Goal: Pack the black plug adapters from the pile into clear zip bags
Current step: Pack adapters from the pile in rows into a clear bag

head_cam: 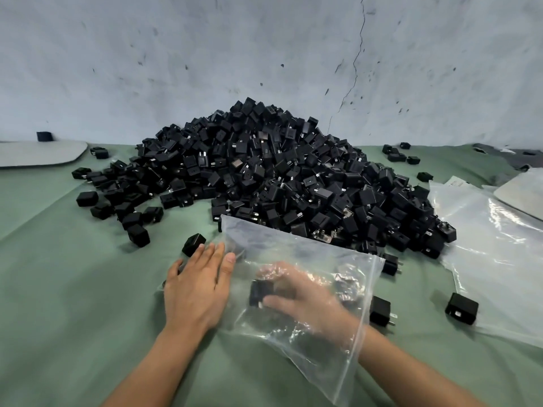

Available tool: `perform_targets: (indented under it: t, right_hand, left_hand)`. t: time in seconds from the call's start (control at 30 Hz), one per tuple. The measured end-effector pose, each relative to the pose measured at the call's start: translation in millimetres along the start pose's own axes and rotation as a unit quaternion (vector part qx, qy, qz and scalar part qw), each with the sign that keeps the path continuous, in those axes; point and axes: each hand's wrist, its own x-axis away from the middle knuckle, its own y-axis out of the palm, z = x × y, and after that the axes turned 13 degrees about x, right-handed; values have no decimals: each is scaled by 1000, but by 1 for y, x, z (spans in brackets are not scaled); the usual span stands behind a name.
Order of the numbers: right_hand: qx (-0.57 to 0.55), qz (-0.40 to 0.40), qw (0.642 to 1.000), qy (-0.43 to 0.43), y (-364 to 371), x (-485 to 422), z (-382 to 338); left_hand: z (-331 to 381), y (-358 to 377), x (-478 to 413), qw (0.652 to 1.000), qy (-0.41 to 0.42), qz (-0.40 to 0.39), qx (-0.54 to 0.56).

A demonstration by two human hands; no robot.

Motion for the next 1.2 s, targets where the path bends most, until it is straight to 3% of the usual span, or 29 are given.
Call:
perform_targets:
  t: [0.2,0.27,0.43,0.5,0.57,0.7,0.77,1.0,1.1,1.2]
  right_hand:
    - [137,60,988,-49,36,-32,-20]
    - [66,37,995,-65,45,-25,-29]
    - [0,70,996,-62,46,1,-22]
    - [9,120,991,-52,47,12,-11]
    - [-21,157,987,-33,44,26,-1]
    - [-68,23,992,107,24,36,2]
    - [-96,40,984,145,21,22,6]
    - [-89,114,985,94,37,-27,-19]
    - [54,179,979,77,41,-33,-12]
    - [57,202,977,44,45,-30,-10]
  left_hand:
    - [2,-1,0,999,-2,-28,-44]
    - [3,-3,0,999,6,-26,-34]
    - [7,-8,6,986,80,4,150]
    - [10,-6,9,975,95,9,202]
    - [11,-2,11,977,86,40,192]
    - [9,-1,8,990,13,41,131]
    - [7,-1,7,992,-11,19,128]
    - [8,-2,7,995,-21,8,100]
    - [7,-3,7,994,-21,7,103]
    - [8,-2,7,995,-8,12,96]
